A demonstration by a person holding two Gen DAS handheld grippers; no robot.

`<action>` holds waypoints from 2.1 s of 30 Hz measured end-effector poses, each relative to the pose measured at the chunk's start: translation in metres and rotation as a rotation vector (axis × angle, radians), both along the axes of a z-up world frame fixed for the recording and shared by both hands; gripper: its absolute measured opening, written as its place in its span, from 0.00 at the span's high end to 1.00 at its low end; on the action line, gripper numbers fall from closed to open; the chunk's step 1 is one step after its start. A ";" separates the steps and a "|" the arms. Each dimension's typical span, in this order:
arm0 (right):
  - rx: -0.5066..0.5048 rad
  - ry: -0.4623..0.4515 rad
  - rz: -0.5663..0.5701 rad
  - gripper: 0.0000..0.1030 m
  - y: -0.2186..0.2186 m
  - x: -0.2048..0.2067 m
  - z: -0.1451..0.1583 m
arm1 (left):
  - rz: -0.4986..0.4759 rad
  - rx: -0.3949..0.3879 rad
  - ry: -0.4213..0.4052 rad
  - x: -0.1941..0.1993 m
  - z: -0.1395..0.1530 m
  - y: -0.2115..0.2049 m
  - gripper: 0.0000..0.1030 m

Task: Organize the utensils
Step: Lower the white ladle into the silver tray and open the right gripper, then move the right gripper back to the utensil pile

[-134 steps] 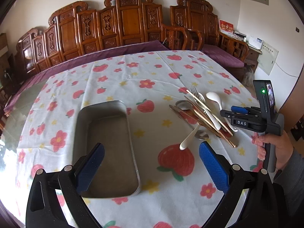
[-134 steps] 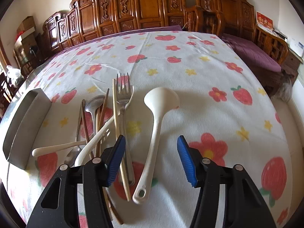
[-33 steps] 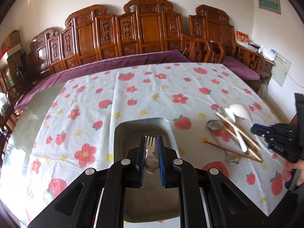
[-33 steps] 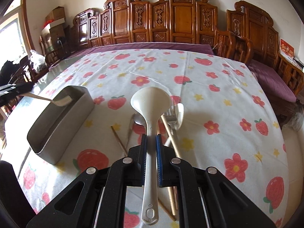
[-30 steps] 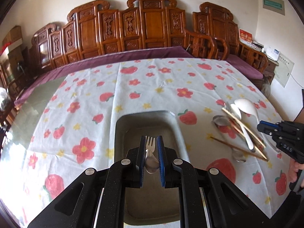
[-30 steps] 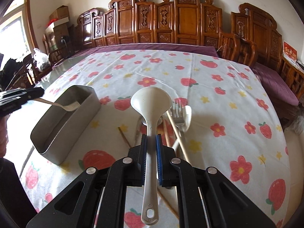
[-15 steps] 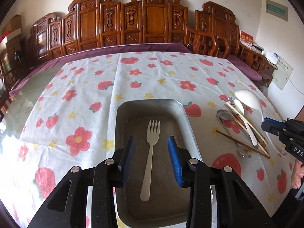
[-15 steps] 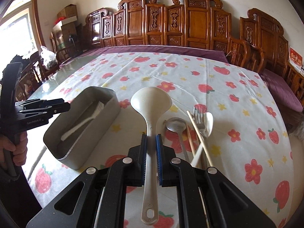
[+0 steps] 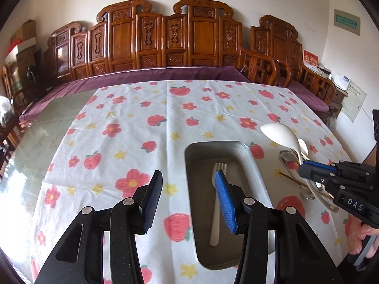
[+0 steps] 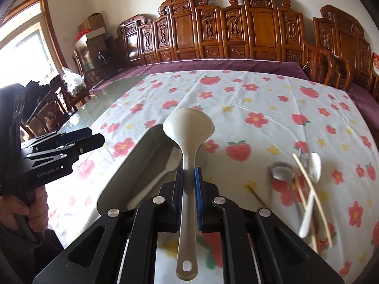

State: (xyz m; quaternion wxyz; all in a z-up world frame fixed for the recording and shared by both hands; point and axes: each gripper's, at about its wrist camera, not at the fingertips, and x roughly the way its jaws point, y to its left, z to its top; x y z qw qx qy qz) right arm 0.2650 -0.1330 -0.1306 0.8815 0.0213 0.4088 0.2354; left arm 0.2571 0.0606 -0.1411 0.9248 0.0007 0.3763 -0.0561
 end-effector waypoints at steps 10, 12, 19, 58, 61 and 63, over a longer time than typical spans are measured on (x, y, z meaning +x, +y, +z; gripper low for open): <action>0.014 0.111 0.001 0.89 0.054 0.019 -0.027 | 0.040 -0.026 -0.014 -0.001 0.009 0.031 0.57; 0.024 0.138 0.001 0.89 0.061 0.023 -0.034 | 0.043 -0.030 -0.017 -0.001 0.010 0.033 0.57; 0.067 0.182 0.026 0.87 0.068 0.033 -0.048 | 0.048 -0.039 -0.008 0.000 0.009 0.036 0.57; -0.204 0.044 -0.093 0.80 -0.138 -0.019 -0.066 | -0.188 -0.028 0.019 -0.021 -0.011 -0.098 0.29; -0.210 0.057 -0.062 0.80 -0.131 -0.016 -0.076 | -0.207 -0.027 0.027 -0.023 -0.015 -0.107 0.29; -0.213 0.062 -0.044 0.80 -0.128 -0.011 -0.082 | -0.218 -0.025 0.032 -0.024 -0.017 -0.114 0.29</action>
